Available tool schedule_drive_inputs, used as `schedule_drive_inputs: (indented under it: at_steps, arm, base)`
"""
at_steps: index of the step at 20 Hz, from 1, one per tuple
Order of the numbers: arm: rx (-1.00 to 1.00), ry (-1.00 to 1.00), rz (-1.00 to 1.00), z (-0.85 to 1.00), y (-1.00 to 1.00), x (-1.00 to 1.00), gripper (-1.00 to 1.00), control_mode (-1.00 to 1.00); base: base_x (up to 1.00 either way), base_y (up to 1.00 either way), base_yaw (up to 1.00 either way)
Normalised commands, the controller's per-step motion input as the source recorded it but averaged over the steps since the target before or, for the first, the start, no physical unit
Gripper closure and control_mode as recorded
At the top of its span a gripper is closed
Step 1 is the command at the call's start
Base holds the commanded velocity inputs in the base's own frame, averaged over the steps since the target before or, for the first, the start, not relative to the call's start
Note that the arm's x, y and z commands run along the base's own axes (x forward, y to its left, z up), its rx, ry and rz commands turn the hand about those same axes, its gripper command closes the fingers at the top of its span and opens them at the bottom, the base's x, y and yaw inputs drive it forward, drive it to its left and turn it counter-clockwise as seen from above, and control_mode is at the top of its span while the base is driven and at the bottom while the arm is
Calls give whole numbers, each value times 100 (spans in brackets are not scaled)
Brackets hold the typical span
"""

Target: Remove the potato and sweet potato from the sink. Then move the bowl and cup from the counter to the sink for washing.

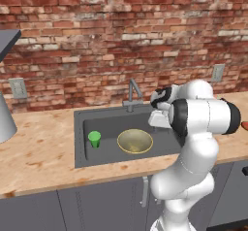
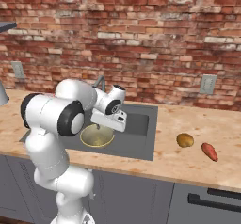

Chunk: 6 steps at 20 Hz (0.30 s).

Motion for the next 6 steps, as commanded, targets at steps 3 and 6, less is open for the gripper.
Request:
schedule_drive_inputs:
  at_steps: [3,6]
  arm:
    - [0,-6,9,31,-3,-31,-100,-100]
    - [0,-7,10,33,-1,-29,-100,-100]
  base:
    - [0,0,0]
    - [0,0,0]
